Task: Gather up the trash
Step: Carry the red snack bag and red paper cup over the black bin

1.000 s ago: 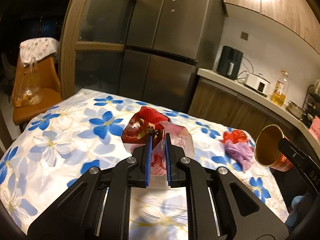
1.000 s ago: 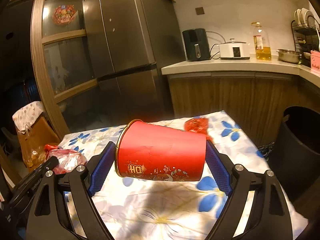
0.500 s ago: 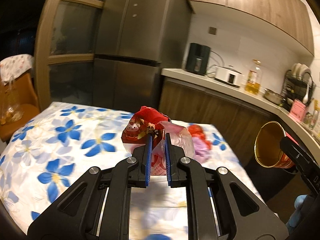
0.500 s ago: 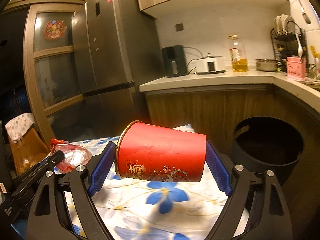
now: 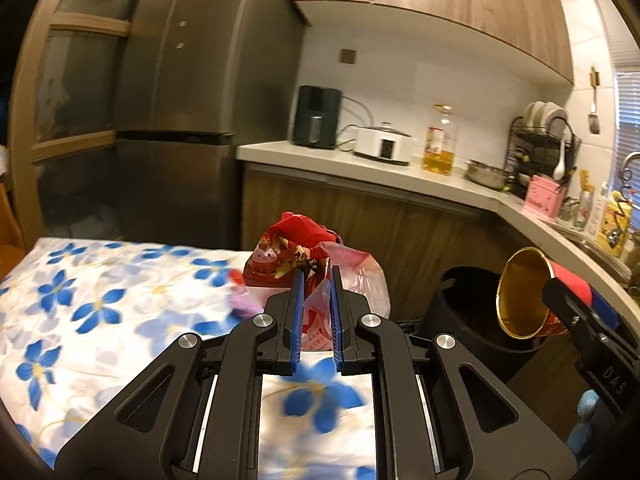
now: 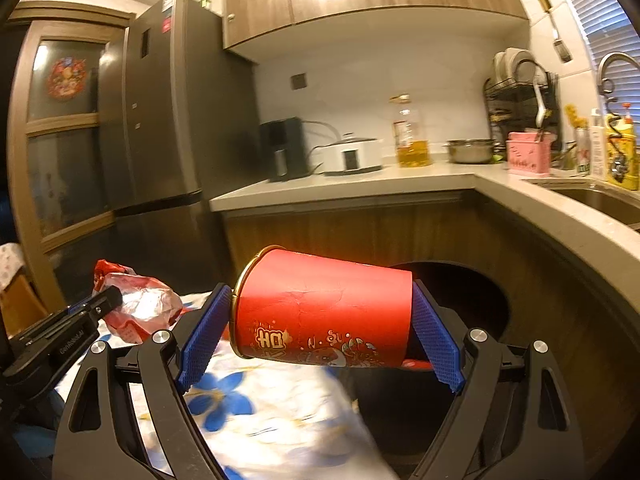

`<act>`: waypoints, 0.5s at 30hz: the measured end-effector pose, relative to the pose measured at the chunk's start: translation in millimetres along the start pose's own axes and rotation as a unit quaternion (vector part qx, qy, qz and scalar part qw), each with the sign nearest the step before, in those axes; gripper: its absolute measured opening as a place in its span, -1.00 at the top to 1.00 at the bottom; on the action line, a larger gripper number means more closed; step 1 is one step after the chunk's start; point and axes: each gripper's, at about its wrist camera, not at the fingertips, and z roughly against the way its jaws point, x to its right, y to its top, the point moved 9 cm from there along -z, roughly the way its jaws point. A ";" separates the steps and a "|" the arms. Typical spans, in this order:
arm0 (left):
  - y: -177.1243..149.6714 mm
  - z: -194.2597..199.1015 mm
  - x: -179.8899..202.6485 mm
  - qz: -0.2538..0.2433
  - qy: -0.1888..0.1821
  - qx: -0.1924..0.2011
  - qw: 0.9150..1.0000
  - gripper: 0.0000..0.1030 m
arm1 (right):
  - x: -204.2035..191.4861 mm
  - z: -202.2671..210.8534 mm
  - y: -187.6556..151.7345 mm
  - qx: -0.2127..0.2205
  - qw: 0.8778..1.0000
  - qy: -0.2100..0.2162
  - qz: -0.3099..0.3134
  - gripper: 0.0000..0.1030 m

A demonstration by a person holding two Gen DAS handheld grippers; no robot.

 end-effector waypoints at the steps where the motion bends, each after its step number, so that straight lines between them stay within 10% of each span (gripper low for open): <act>1: 2.1 -2.1 9.6 -0.003 -0.006 0.001 1.000 0.79 | 8.4 -1.5 1.6 0.002 1.000 -0.007 -0.002 -0.64; 15: 11.3 -42.5 127.0 -0.045 -0.089 0.013 0.995 0.78 | 88.0 -22.2 22.8 0.026 0.997 -0.065 -0.028 -0.64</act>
